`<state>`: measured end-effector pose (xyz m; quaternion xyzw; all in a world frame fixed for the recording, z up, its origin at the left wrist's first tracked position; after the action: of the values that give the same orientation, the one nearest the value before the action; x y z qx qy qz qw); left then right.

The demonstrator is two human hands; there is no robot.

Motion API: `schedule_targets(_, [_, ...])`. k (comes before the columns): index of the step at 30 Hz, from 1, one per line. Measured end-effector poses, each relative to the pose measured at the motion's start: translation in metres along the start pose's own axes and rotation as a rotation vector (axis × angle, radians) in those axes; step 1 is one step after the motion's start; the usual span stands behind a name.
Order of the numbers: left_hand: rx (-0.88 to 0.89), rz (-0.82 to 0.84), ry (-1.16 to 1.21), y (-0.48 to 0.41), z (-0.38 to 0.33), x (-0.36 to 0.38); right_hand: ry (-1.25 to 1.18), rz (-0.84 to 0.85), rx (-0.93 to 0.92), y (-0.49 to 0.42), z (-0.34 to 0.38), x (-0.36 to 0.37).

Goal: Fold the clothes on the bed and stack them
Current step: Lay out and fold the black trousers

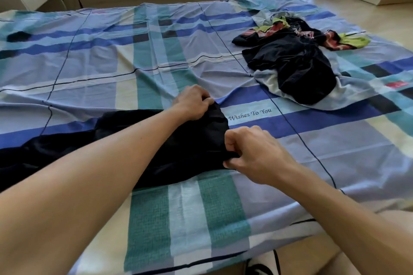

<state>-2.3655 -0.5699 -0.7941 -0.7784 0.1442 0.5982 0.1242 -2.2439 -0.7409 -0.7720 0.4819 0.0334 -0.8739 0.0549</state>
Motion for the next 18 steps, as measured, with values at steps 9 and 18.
schedule_targets(9, [-0.043,-0.147,-0.191,-0.008,0.0,-0.009,-0.118,0.375,0.143,-0.008,-0.017,-0.003])
schedule_targets(18, [-0.156,-0.199,-0.326,0.12,0.093,-0.044,-0.816,0.131,0.369,-0.06,-0.029,0.017])
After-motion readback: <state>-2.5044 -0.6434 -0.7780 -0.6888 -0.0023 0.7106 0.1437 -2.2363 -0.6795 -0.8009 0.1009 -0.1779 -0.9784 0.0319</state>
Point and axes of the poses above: each hand's wrist, its own y-axis away from the middle knuckle, its own x-axis out of the palm, z = x × y, the point moved 3 cm from there along -y, towards the middle knuckle, and after that the axes turned 10 degrees about -y, right-handed, at the moved point
